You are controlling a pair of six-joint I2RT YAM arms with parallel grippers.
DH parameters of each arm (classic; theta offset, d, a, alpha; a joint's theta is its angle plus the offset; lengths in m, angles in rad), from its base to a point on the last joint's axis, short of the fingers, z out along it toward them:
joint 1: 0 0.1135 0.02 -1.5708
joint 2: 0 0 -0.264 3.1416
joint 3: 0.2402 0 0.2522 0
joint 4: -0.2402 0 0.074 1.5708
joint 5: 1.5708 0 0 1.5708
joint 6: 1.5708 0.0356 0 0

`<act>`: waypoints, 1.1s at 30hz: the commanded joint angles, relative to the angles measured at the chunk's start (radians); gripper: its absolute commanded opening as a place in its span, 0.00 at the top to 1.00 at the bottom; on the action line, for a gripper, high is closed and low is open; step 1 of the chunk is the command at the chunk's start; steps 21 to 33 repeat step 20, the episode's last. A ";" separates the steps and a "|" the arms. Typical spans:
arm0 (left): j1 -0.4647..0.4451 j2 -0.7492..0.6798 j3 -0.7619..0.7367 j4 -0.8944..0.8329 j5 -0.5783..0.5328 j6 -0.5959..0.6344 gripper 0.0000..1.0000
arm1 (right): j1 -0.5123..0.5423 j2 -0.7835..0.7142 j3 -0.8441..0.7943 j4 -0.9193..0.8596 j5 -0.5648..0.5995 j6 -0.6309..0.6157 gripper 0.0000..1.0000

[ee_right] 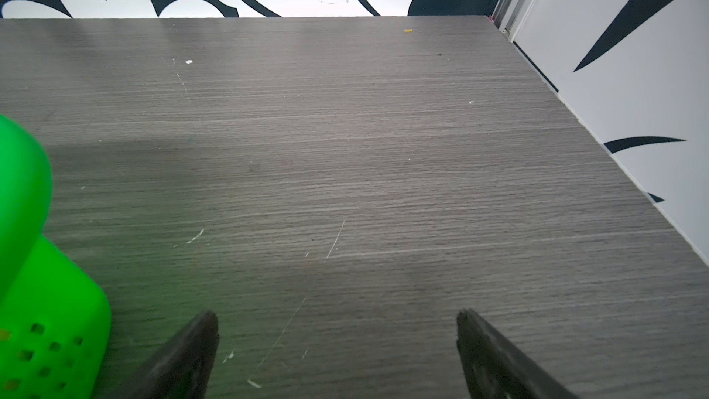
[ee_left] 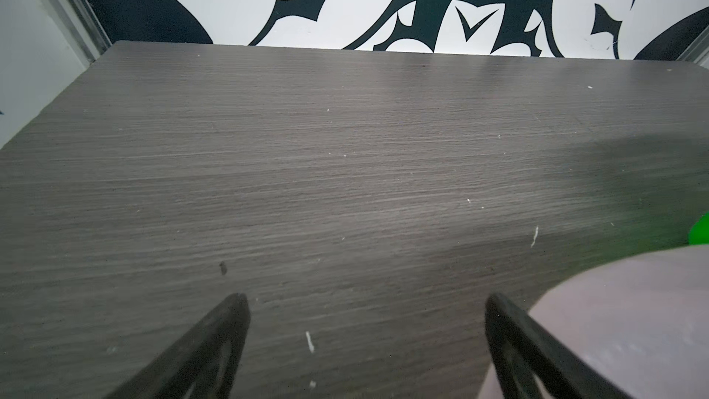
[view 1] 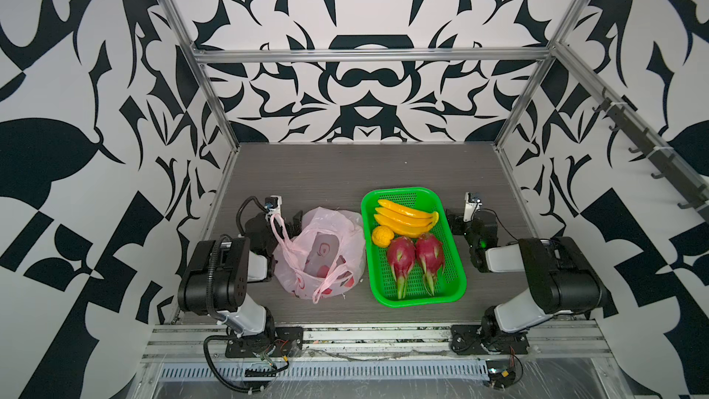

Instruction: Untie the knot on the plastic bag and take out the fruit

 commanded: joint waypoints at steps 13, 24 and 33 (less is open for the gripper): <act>-0.007 -0.023 0.147 -0.235 -0.012 -0.009 0.01 | 0.009 0.003 0.030 0.016 -0.003 -0.022 0.01; -0.007 -0.017 0.143 -0.214 -0.006 -0.005 0.01 | 0.009 -0.002 0.025 0.020 -0.004 -0.021 0.01; -0.007 -0.017 0.143 -0.214 -0.006 -0.005 0.01 | 0.009 -0.002 0.025 0.020 -0.004 -0.021 0.01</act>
